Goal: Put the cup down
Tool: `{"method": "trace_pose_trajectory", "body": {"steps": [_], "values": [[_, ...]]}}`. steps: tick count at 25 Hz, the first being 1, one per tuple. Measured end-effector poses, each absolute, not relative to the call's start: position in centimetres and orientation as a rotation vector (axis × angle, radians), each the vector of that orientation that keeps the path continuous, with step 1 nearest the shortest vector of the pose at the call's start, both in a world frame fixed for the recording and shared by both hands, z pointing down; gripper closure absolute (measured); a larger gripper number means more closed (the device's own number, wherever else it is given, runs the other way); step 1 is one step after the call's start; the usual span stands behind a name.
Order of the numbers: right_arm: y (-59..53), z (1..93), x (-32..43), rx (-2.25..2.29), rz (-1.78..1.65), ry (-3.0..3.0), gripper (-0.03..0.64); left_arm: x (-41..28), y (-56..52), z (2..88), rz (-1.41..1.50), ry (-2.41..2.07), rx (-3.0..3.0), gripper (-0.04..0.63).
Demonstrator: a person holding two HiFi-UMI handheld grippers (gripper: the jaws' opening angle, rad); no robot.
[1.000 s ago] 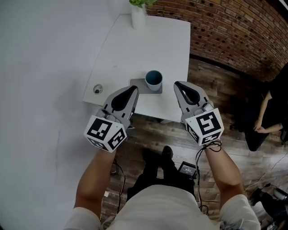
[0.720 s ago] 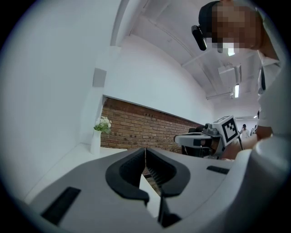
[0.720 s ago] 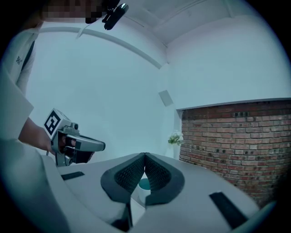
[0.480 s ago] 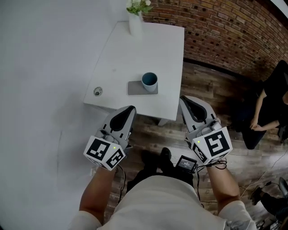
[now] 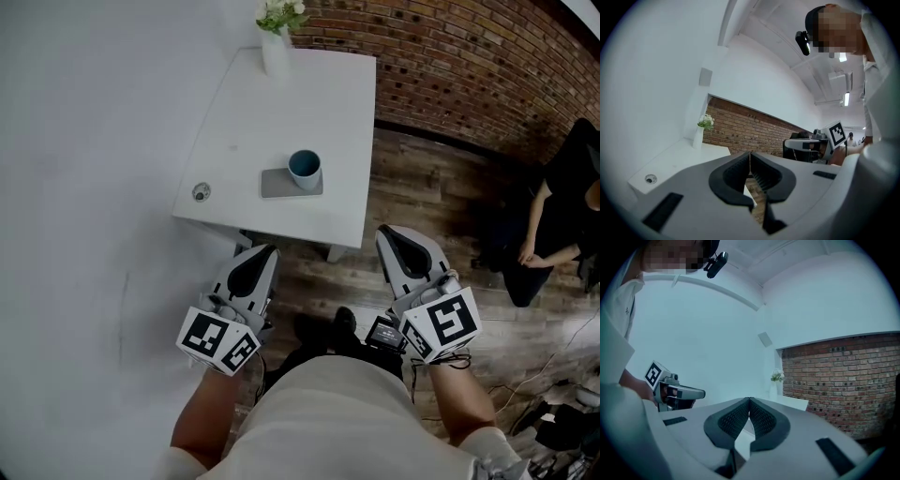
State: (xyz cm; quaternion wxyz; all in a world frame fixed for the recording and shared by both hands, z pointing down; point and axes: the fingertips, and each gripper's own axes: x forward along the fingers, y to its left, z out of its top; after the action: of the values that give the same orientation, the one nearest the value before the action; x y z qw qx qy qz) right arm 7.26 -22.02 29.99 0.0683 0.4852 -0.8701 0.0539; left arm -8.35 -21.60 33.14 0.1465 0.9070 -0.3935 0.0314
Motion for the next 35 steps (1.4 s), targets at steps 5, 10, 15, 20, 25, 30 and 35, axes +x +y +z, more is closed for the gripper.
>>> {"method": "trace_pose_trajectory", "body": {"steps": [5,10,15,20,25,30,35], "values": [[-20.9,31.3,7.6,1.465,0.231,-2.611,0.604,-8.0,-20.3,33.7,0.129,-1.132,2.6,0.58],[-19.8,32.3,7.8,1.458,0.275,-2.6,0.604,-7.7,-18.8,34.4,0.147,-1.123,2.579,0.581],[-19.2,32.8,8.1,1.455,0.285,-2.591,0.604,-7.7,-18.1,35.0,0.154,-1.12,2.562,0.583],[-19.1,32.7,8.3,1.445,0.274,-2.58,0.606,-7.6,-17.8,34.9,0.154,-1.117,2.558,0.584],[-18.8,33.0,8.3,1.44,0.257,-2.569,0.606,-7.6,-17.4,35.2,0.152,-1.111,2.556,0.584],[-18.9,32.9,8.4,1.432,0.235,-2.562,0.606,-7.5,-17.4,35.2,0.148,-1.113,2.552,0.584],[-19.1,32.8,8.8,1.431,0.231,-2.556,0.606,-7.4,-17.5,35.0,0.145,-1.117,2.549,0.584]]}}
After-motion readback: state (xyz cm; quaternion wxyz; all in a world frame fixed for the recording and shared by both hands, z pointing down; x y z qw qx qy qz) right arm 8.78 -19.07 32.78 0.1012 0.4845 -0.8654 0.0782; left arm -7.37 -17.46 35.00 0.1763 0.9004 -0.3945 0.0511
